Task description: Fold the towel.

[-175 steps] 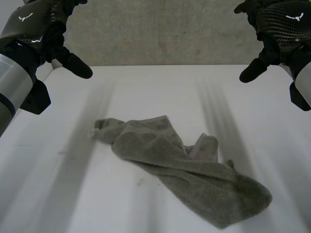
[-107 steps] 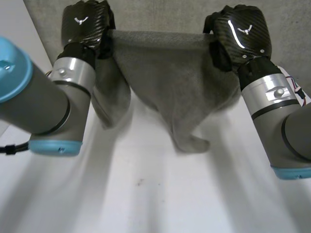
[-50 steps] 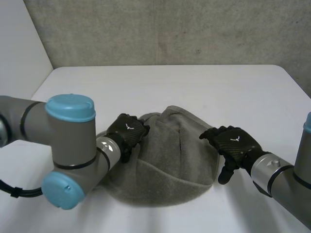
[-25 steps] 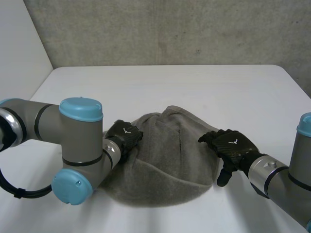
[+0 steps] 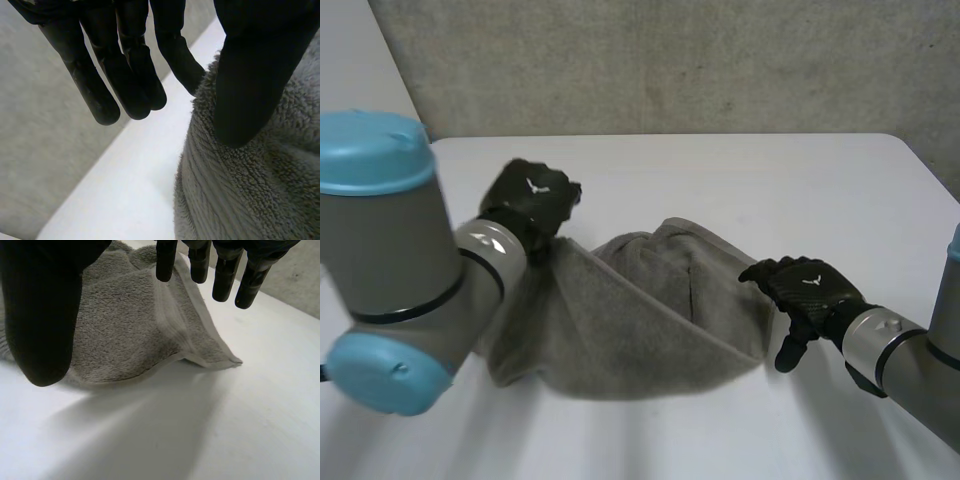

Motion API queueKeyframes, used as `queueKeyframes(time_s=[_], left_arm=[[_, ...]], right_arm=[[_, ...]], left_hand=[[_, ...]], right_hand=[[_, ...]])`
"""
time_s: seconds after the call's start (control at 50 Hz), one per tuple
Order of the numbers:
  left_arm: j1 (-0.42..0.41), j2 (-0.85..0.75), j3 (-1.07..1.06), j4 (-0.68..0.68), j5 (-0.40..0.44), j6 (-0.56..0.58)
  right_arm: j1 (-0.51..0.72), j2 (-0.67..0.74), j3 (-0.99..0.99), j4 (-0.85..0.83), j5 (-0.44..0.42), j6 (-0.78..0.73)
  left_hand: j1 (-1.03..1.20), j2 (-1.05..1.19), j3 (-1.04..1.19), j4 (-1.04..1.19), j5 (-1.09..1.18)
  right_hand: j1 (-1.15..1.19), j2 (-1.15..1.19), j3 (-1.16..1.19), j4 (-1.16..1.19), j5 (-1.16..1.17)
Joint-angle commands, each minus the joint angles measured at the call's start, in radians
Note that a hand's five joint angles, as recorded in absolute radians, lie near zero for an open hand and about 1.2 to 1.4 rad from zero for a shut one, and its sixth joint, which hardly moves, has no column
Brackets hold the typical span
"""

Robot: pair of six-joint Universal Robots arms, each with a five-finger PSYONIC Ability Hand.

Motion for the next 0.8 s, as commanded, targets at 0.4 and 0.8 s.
queueKeyframes(time_s=[0.4, 0.8], left_arm=[[0.006, 0.413, -0.176, -0.001, 0.004, -0.001], [0.046, 0.004, -0.264, 0.032, 0.218, -0.003]], right_arm=[[0.108, 0.237, -0.267, 0.158, -0.119, 0.224], [0.033, 0.061, -0.059, 0.078, -0.093, 0.188]], left_hand=[[0.189, 0.179, 0.181, 0.180, 0.789], [-1.003, -1.013, -1.010, -1.012, -0.403]], right_hand=[[-0.007, 0.005, 0.006, 0.000, -0.039], [-0.007, 0.005, 0.006, 0.000, -0.039]])
